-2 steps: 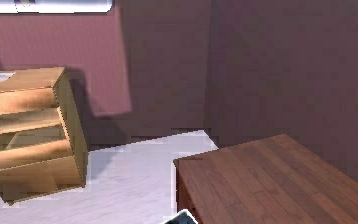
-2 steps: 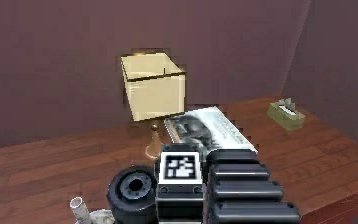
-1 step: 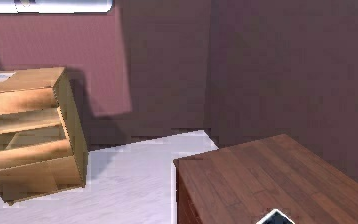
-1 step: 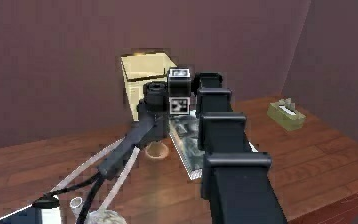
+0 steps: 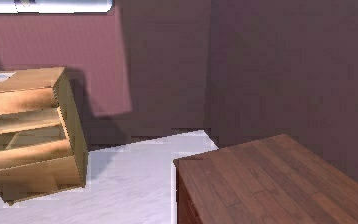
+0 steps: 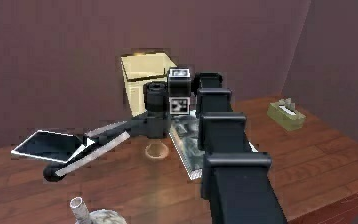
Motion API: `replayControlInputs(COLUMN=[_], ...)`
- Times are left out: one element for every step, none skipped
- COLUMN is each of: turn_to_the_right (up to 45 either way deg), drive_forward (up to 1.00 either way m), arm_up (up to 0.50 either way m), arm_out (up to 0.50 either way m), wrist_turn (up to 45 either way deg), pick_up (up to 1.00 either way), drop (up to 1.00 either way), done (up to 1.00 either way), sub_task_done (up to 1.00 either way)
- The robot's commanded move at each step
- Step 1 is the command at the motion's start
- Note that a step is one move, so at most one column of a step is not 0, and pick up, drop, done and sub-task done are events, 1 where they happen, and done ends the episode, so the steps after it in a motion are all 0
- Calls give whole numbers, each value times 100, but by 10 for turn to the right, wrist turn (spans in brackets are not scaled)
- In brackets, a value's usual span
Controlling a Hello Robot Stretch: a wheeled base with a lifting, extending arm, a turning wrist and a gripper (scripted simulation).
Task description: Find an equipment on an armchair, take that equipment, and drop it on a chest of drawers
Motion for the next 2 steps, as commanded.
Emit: replayControlInputs(turn_to_the_right=[0, 0], drive_forward=[0, 0], arm_up=[0, 0], arm_out=[0, 0], wrist_turn=[450, 390], pick_up=[0, 0], drop=[0, 0], done=[0, 0], sub_task_done=[0, 0])
